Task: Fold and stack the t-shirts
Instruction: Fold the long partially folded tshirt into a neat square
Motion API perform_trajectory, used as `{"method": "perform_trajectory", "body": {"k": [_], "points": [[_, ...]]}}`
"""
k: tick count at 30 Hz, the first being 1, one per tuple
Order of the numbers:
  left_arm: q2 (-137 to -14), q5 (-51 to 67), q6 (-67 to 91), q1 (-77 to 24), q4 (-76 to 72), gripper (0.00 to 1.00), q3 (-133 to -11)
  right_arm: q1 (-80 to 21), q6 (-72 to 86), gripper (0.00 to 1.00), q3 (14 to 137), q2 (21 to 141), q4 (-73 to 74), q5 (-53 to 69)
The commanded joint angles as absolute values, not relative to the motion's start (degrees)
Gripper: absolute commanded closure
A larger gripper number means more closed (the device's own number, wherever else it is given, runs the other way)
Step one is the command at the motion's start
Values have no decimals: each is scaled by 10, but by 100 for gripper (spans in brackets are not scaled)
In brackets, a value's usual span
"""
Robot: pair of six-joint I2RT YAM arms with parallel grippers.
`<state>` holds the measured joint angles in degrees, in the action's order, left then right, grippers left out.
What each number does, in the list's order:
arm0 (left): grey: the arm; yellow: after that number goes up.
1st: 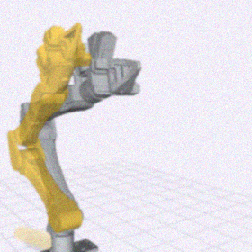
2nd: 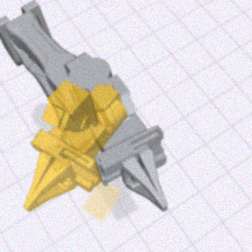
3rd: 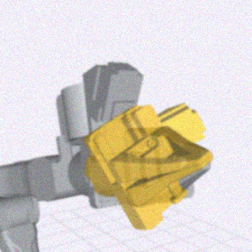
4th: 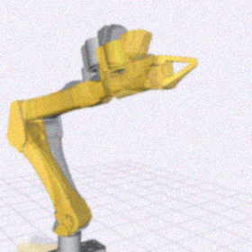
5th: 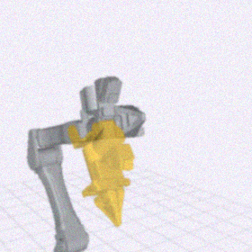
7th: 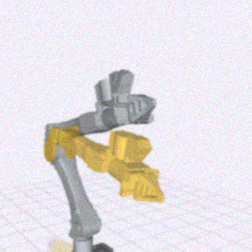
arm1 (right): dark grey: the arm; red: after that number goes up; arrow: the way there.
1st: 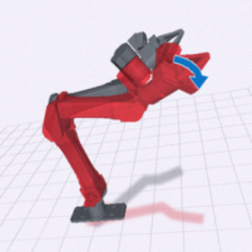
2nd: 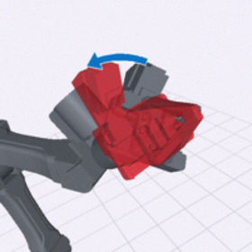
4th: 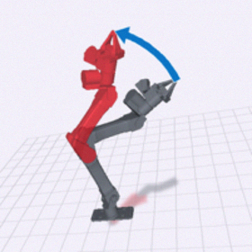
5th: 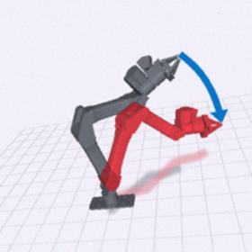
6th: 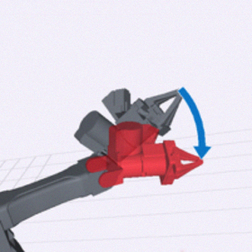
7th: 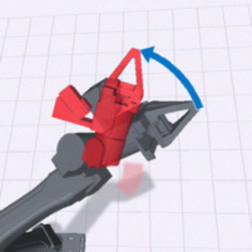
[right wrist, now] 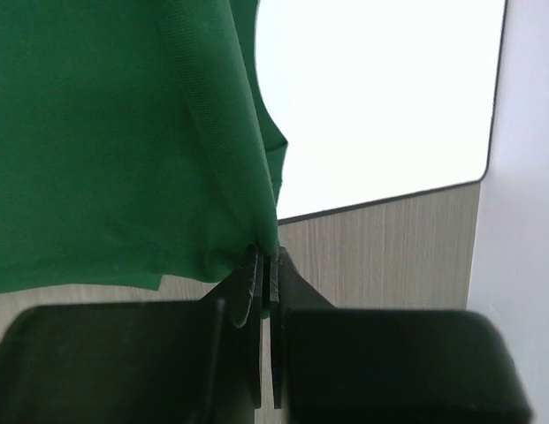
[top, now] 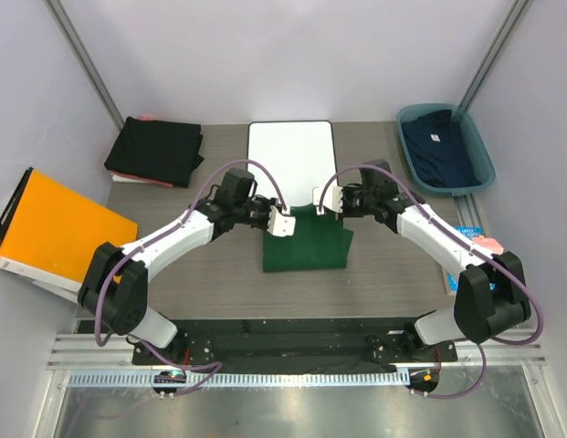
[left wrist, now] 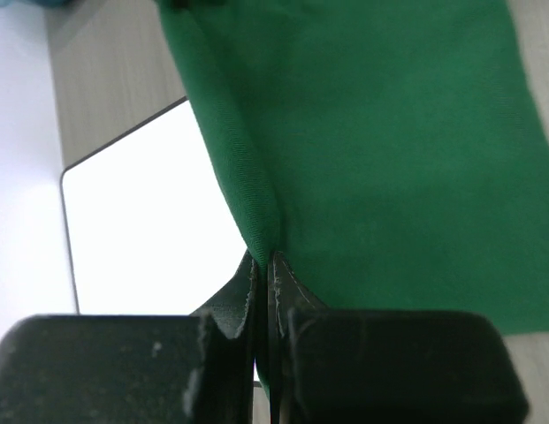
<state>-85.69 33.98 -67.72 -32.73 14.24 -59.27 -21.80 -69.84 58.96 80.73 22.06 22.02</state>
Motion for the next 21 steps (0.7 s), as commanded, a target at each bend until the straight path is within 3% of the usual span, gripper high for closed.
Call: {"method": "perform_trajectory", "body": {"k": [1,4,5,7,8,12,15,20,21], "points": [[-885,309,-664,-316,8,100,-578,-214,-671,99,548,815,91,139],[-905,303,-659,-311,-34,100,-580,-214,-649,98,515,826,7,116],[-912,301,-657,-311,-39,99,-581,-214,-636,69,506,831,-32,87],[-914,289,-648,-311,-57,82,-575,-214,-617,30,489,852,-125,55],[-913,281,-633,-311,-93,75,-568,-214,-615,1,486,859,-149,18],[-918,152,-598,-323,-296,16,-487,-214,-596,0,483,863,-220,-41],[-929,77,-609,-330,-367,5,-478,-213,-591,0,485,853,-203,-52],[-904,91,-587,-330,-289,4,-504,-210,-563,0,507,837,-122,-29],[-895,110,-572,-328,-233,4,-536,-207,-536,0,549,843,-15,28]]}}
